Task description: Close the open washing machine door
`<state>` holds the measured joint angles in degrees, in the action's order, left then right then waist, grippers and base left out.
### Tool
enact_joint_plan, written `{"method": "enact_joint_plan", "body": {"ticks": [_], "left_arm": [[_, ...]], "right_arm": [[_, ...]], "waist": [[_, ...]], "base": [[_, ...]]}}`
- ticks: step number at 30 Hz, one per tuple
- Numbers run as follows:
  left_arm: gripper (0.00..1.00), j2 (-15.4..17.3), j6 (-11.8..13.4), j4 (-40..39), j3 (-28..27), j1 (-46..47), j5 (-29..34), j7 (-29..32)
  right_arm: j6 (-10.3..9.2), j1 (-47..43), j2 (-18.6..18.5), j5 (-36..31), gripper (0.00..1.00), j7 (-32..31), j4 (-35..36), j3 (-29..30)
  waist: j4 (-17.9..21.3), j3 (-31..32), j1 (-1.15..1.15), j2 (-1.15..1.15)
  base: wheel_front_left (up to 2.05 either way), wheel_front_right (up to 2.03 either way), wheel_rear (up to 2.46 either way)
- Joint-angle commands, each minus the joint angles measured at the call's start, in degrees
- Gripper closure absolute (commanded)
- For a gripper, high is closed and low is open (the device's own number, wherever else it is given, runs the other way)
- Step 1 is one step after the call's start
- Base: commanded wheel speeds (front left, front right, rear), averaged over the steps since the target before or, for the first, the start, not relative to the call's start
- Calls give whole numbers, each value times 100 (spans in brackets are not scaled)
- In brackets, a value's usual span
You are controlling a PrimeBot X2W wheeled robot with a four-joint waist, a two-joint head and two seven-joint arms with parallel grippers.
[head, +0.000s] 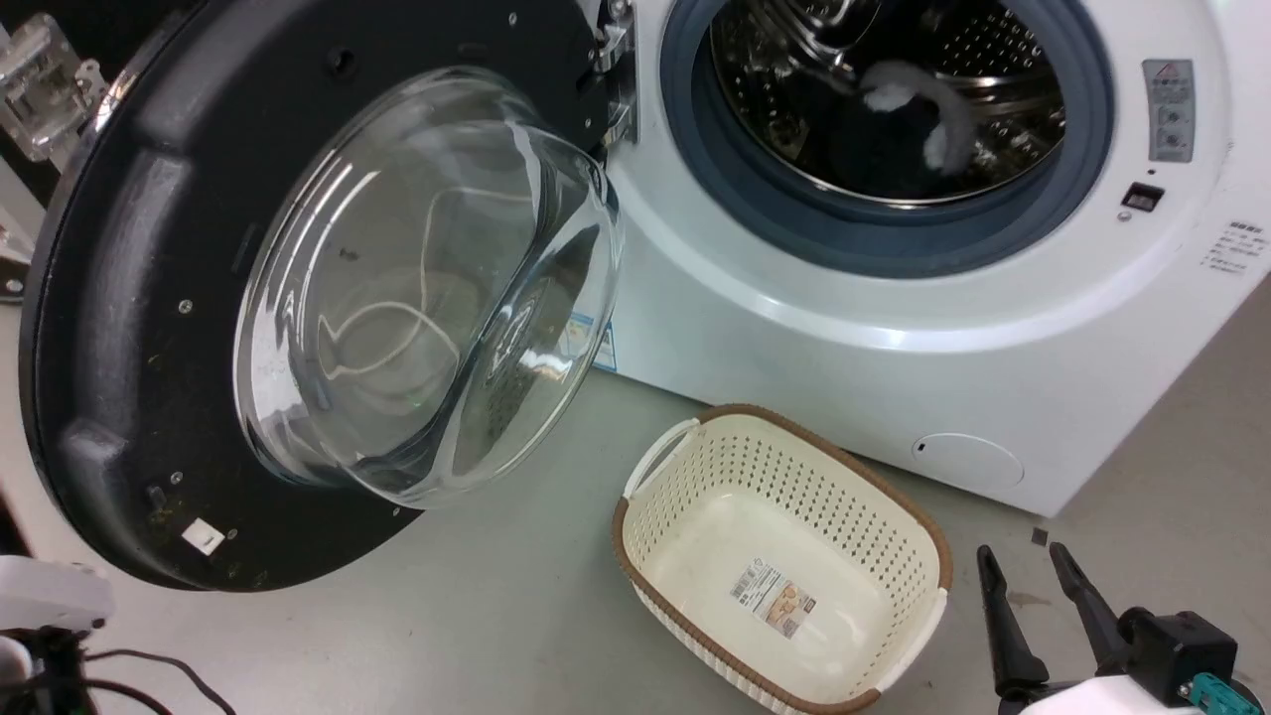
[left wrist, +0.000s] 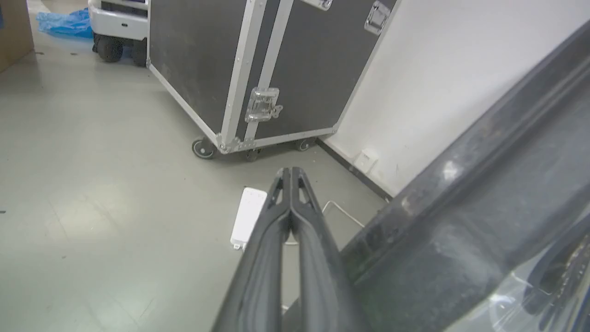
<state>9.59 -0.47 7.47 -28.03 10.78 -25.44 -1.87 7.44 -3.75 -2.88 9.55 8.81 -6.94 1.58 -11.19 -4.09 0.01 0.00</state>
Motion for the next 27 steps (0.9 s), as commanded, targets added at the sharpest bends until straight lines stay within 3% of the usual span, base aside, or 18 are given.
{"method": "enact_joint_plan", "body": {"ticks": [1, 10, 21, 27], "left_arm": [[100, 131, -160, 161, 53, 77, -166, 266], [100, 334, -470, 153, 798, -243, -988, 1451], [100, 625, -542, -1328, 2988, -1252, -2171, 2341], [100, 731, -580, -1786, 4129, -1067, -2551, 2388]], "right_arm": [[3, 17, 0, 22, 0, 75, -37, 34], [3, 32, 1, 185, 0, 182, -151, 253], [4, 43, 1, 315, 0, 313, -252, 787], [4, 44, 1, 424, 0, 385, -345, 1058]], "waist": [[-15, -49, -1, 0], [-168, 18, -1, 0], [-418, 203, -1, 0], [-356, 190, -1, 0]], "base": [[0, 0, 0], [0, 0, 0], [0, 0, 0], [0, 0, 0]]}}
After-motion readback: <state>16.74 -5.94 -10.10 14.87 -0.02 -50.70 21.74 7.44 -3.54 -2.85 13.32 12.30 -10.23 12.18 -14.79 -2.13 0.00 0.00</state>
